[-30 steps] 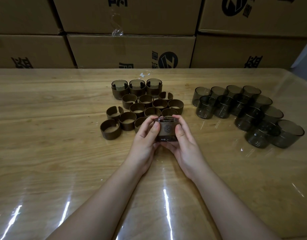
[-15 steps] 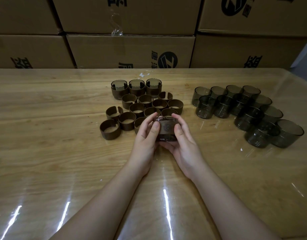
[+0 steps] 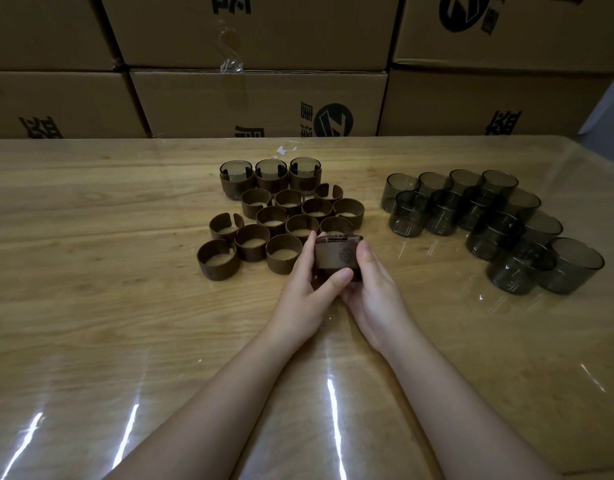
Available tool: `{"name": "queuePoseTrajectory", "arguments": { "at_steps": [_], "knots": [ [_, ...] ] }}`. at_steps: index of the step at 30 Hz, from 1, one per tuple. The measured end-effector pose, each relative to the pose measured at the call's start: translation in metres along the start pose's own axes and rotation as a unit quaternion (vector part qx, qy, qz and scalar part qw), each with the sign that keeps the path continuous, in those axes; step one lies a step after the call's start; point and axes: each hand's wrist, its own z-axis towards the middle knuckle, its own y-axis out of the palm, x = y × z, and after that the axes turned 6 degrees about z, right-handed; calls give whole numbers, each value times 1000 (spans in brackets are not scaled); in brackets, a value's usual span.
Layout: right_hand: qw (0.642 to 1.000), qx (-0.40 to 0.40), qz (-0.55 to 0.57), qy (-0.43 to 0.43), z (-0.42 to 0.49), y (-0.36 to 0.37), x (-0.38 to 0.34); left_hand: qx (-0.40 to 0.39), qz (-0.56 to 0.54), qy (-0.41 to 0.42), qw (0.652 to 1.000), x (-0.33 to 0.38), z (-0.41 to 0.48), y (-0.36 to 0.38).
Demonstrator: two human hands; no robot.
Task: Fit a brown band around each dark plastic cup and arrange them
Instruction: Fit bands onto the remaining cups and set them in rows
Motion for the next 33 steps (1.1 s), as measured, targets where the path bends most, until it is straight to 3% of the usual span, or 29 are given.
{"name": "queuePoseTrajectory", "arguments": {
  "at_steps": [9, 21, 26, 33],
  "knots": [
    [1000, -2, -13, -16, 2, -1, 1, -3, 35, -9, 999, 0, 0, -1],
    [1000, 5, -24, -18, 0, 1, 1, -5, -2, -5, 1000, 1, -1, -1],
    [998, -10, 56, 5, -1, 4, -3, 49, -29, 9, 998, 1, 0, 0],
    [999, -20, 46, -10, -1, 3, -7, 102, -113, 12, 988, -3, 2, -6]
  ]
}}
